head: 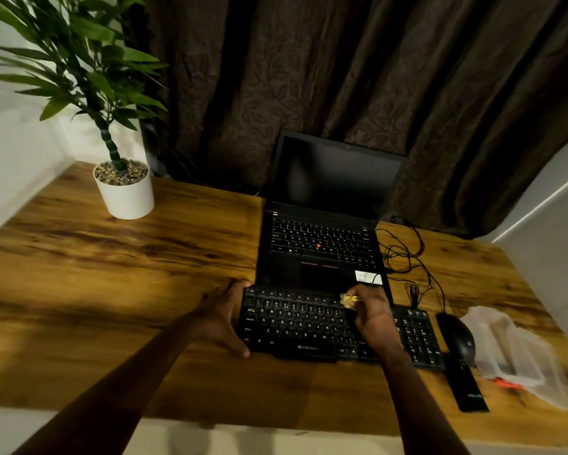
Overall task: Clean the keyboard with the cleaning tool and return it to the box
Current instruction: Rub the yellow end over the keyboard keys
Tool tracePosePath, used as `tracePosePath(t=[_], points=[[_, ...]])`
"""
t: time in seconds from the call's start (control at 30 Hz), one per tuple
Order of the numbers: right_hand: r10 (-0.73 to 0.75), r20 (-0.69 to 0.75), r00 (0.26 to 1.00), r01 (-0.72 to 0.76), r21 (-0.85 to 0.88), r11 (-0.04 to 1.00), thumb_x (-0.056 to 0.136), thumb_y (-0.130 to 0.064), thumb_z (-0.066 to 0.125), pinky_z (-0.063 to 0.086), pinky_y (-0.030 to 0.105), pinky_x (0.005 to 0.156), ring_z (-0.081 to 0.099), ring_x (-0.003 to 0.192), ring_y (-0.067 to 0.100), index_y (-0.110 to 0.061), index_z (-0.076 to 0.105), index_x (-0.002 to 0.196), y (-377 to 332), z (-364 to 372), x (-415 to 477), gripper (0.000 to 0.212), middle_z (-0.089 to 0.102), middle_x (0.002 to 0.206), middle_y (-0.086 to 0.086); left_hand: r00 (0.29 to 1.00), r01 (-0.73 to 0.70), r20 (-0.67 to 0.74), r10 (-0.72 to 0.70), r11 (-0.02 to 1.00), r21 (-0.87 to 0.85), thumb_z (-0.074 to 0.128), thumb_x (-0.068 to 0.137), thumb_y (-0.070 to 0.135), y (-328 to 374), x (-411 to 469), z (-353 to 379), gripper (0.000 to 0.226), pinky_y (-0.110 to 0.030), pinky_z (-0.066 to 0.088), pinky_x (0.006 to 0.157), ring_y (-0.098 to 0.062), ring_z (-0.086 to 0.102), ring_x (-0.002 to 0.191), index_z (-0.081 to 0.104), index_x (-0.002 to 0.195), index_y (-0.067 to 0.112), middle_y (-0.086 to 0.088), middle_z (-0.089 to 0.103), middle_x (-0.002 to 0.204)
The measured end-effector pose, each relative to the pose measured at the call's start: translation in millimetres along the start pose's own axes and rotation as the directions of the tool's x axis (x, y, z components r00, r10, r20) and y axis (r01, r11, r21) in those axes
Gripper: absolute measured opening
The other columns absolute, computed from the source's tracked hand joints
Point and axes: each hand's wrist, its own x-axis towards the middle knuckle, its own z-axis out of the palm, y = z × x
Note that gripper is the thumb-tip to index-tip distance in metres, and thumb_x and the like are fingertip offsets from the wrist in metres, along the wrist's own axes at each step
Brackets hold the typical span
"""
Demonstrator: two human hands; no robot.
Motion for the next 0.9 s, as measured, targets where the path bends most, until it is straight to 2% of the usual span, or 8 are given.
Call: tracePosePath(t=[0.1, 0.23, 0.37, 0.47, 0.57, 0.7, 0.8, 0.9], points=[[0.036, 0.01, 0.999, -0.036, -0.024, 0.999, 0.076, 0.006, 0.07, 0.05, 0.037, 0.092, 0.05, 0.103, 0.017, -0.028, 0.063, 0.105, 18, -5, -2, 0.045, 0.051, 0.108, -0.005, 1.0, -0.01, -0.006, 0.01, 1.0, 0.0, 0.095, 0.048, 0.051, 2, 0, 0, 0.14, -0.046, 0.014, 0.119, -0.027, 0.014, 0.15, 0.005, 0.154, 0.036, 0.0, 0.014, 0.163], [0.111, -0.035, 0.993, -0.112, -0.043, 0.993, 0.075, 0.002, 0.07, 0.051, 0.045, 0.085, 0.051, 0.101, 0.024, -0.029, 0.061, 0.105, 39, -10, -10, 0.044, 0.058, 0.105, 0.003, 0.999, 0.028, -0.031, -0.028, 0.999, 0.023, 0.093, 0.045, 0.057, -1, 2, 3, 0.14, -0.047, 0.019, 0.118, -0.03, 0.021, 0.147, 0.01, 0.155, 0.035, -0.004, 0.02, 0.161], [0.069, -0.079, 0.994, -0.074, -0.057, 0.996, 0.076, 0.0, 0.072, 0.049, 0.045, 0.086, 0.049, 0.102, 0.02, -0.023, 0.064, 0.107, 29, -4, -9, 0.04, 0.06, 0.107, 0.002, 0.999, 0.037, 0.008, -0.037, 0.999, 0.022, 0.088, 0.034, 0.069, -5, 5, 4, 0.149, -0.051, 0.014, 0.12, -0.03, 0.016, 0.148, 0.005, 0.154, 0.04, -0.004, 0.017, 0.162], [-0.034, -0.047, 0.998, 0.032, -0.033, 0.999, 0.082, 0.0, 0.064, 0.048, 0.038, 0.085, 0.05, 0.101, 0.018, -0.024, 0.065, 0.107, 8, 7, -7, 0.035, 0.063, 0.106, 0.001, 0.999, 0.045, 0.01, -0.046, 0.999, 0.021, 0.07, 0.014, 0.088, -9, 7, 6, 0.159, -0.052, 0.015, 0.12, -0.03, 0.017, 0.148, 0.002, 0.152, 0.043, -0.003, 0.017, 0.162], [-0.135, -0.001, 0.991, 0.135, -0.05, 0.99, 0.084, 0.0, 0.062, 0.044, 0.031, 0.086, 0.051, 0.103, 0.017, -0.026, 0.065, 0.109, -6, 14, -7, 0.036, 0.064, 0.108, -0.002, 0.999, 0.044, 0.008, -0.044, 0.999, -0.002, 0.073, 0.015, 0.086, -12, 10, 9, 0.158, -0.05, 0.018, 0.119, -0.029, 0.02, 0.147, 0.003, 0.151, 0.045, -0.002, 0.02, 0.161], [-0.038, 0.029, 0.999, 0.04, -0.065, 0.997, 0.079, 0.001, 0.07, 0.046, 0.034, 0.092, 0.052, 0.106, 0.02, -0.025, 0.064, 0.109, 8, 3, -6, 0.04, 0.062, 0.113, 0.003, 0.999, 0.047, 0.0, -0.047, 0.999, -0.004, 0.061, 0.009, 0.09, -12, 10, 8, 0.162, -0.049, 0.014, 0.12, -0.028, 0.014, 0.149, 0.001, 0.152, 0.045, -0.001, 0.013, 0.163], [0.052, 0.061, 0.997, -0.049, -0.052, 0.997, 0.077, 0.0, 0.074, 0.05, 0.039, 0.093, 0.052, 0.105, 0.021, -0.025, 0.063, 0.109, 18, -7, -6, 0.042, 0.056, 0.116, 0.006, 0.999, 0.047, 0.0, -0.047, 0.999, -0.005, 0.074, 0.011, 0.085, -12, 8, 8, 0.164, -0.049, 0.013, 0.12, -0.029, 0.014, 0.149, 0.001, 0.153, 0.044, -0.001, 0.013, 0.163], [0.056, 0.105, 0.993, -0.051, -0.05, 0.997, 0.085, -0.004, 0.065, 0.048, 0.031, 0.089, 0.05, 0.102, 0.017, -0.026, 0.061, 0.112, 16, -7, -3, 0.035, 0.05, 0.119, 0.006, 0.999, 0.033, -0.035, -0.033, 0.999, 0.019, 0.087, 0.035, 0.067, -11, 9, 10, 0.147, -0.049, 0.013, 0.12, -0.028, 0.015, 0.149, 0.002, 0.153, 0.042, -0.001, 0.015, 0.162]])
